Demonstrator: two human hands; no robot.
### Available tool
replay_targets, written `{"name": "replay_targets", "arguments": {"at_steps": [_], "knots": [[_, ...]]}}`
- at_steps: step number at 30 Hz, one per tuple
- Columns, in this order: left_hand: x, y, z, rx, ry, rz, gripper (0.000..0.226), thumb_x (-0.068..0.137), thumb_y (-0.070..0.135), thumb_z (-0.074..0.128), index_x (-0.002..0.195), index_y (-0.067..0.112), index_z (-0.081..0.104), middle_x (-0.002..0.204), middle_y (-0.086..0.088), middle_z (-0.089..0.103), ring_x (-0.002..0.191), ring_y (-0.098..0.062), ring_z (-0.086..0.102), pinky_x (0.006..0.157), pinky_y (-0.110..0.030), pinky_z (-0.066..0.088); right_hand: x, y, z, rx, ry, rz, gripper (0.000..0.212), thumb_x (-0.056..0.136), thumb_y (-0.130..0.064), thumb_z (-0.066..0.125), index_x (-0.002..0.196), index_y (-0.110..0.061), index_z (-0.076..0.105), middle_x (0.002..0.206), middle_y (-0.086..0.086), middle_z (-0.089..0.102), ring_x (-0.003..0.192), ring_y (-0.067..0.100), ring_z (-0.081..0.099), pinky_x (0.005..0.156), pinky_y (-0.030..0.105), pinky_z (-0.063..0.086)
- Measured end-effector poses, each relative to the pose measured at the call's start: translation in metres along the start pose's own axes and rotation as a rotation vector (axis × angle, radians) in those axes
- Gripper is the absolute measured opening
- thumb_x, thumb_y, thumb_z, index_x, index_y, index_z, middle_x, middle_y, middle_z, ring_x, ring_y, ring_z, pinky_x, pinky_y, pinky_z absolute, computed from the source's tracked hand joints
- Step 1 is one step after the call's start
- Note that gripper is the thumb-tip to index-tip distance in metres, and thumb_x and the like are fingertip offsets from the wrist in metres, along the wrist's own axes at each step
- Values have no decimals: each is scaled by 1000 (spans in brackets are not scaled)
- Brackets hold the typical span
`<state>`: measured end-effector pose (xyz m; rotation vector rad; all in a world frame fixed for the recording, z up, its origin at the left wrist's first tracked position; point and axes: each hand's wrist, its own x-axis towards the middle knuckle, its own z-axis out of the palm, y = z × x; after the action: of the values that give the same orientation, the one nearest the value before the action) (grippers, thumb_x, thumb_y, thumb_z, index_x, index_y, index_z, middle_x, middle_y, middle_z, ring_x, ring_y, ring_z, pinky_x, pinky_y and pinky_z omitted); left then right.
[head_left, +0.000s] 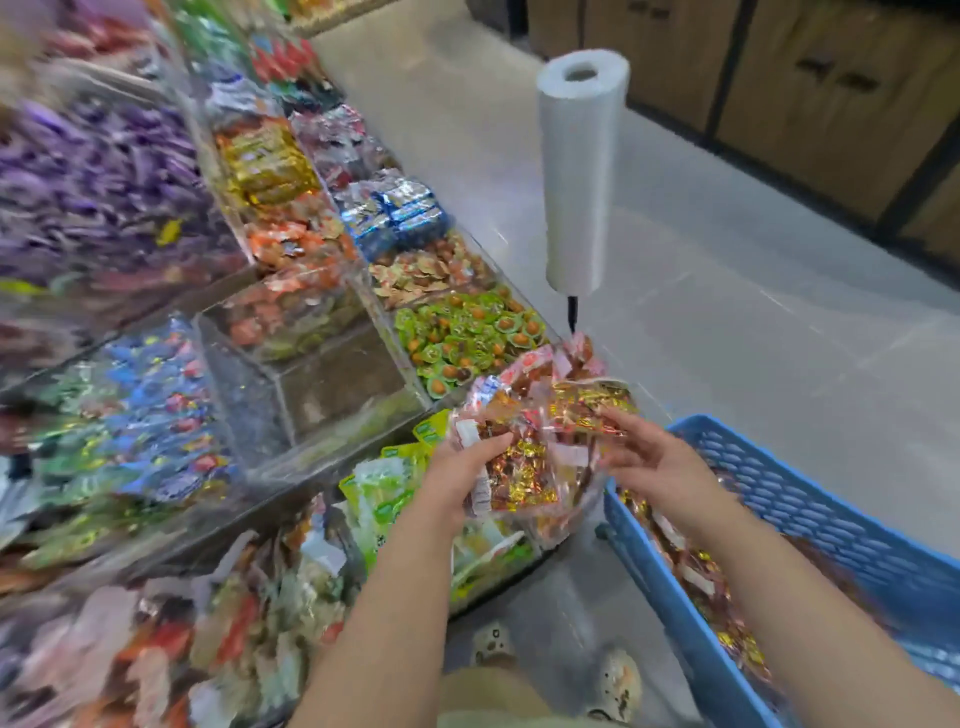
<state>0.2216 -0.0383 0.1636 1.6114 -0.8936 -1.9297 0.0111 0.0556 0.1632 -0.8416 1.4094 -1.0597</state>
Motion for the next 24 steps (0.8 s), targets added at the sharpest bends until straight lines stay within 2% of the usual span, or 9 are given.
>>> {"name": "replay_targets", "arguments": {"at_steps": [2,5,10,13,15,17,20,22,24], "knots": [[-14,4,-33,-41,28,29,29,77,14,77,104,13,66,88,-9,74,75,-24,72,67,-44,60,11,-15,41,-78,32,-89,51,78,18,61,118,-15,59,88,5,62,66,-7,61,68,5,46],[-32,8,-84,-78,79,84,49,70,19,82,114,12,61,104,-15,72,95,-33,69,87,-56,53,29,-30,95,-293,122,-276,34,74,0,75,93,-28,67,83,1,62,73,2,59,73,8,44],[-48,18,-177,-216,143,177,19,81,2,70,95,13,62,80,-11,74,67,-23,71,56,-37,59,54,-58,177,-618,71,-662,11,69,-4,79,73,-14,75,71,-24,57,76,-3,46,81,-3,27],[-56,31,-229,-240,175,212,19,82,2,70,96,12,62,82,-13,73,69,-25,70,63,-41,60,67,-74,225,-583,-21,-600,19,72,-9,79,71,-26,71,72,-7,63,77,-7,50,75,-2,30],[-57,39,-260,-260,236,257,22,81,2,71,98,13,61,84,-12,73,70,-25,70,62,-40,60,77,-79,255,-510,-15,-535,24,75,-14,77,61,-28,63,65,-7,57,67,-7,49,64,3,34],[-58,50,-286,-271,295,298,28,80,2,72,102,13,60,96,-17,72,83,-31,70,75,-48,59,91,-80,282,-464,64,-484,35,79,-16,73,54,-24,50,56,-9,46,54,-1,42,56,16,32],[-57,65,-321,-321,355,329,36,78,3,75,110,9,61,106,-21,70,99,-39,67,89,-59,51,116,-82,317,-502,190,-432,39,79,-14,69,60,-21,36,56,-6,37,53,10,34,51,18,28],[-55,73,-340,-359,370,341,42,78,7,76,117,7,61,106,-19,71,98,-37,68,89,-58,52,131,-83,330,-525,190,-395,29,81,-14,66,79,-30,43,61,-7,41,55,12,40,57,25,35],[-50,79,-353,-384,386,346,44,78,11,77,118,7,60,106,-17,71,98,-35,68,88,-56,53,145,-84,339,-515,166,-317,55,81,-11,64,107,-49,35,72,-6,48,59,12,49,58,33,44]]}}
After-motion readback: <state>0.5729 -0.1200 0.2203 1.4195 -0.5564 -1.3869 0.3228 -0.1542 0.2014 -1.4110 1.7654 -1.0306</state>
